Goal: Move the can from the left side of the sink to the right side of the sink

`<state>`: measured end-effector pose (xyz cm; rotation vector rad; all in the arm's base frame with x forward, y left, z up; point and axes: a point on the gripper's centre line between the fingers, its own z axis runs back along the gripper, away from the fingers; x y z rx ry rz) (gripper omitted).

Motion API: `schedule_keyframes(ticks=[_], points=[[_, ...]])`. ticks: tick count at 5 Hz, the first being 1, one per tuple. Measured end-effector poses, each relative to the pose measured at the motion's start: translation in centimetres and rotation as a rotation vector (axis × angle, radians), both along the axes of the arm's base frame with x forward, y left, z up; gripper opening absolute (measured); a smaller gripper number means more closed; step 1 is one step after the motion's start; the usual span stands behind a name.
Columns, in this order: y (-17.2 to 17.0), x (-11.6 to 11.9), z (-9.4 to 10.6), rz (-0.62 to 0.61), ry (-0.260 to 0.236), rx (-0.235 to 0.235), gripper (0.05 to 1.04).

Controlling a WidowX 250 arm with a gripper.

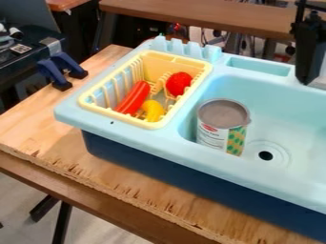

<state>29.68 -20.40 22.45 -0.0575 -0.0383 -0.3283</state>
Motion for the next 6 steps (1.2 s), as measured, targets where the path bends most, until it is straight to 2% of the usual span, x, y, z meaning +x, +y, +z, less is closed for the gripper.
schedule_keyframes(ticks=[1,2,3,4,5,6], points=[[0.0,0.2,-1.4,0.001,0.037,0.025,0.999],[1.6,0.8,-0.5,-0.016,0.035,0.109,0.999],[3.6,1.8,-0.3,-0.003,0.0,0.137,0.999],[5.4,2.0,0.7,0.012,-0.023,0.157,0.999],[7.4,1.9,-0.8,0.047,0.046,0.192,0.999],[9.8,2.1,-3.3,0.094,0.096,0.207,0.999]])
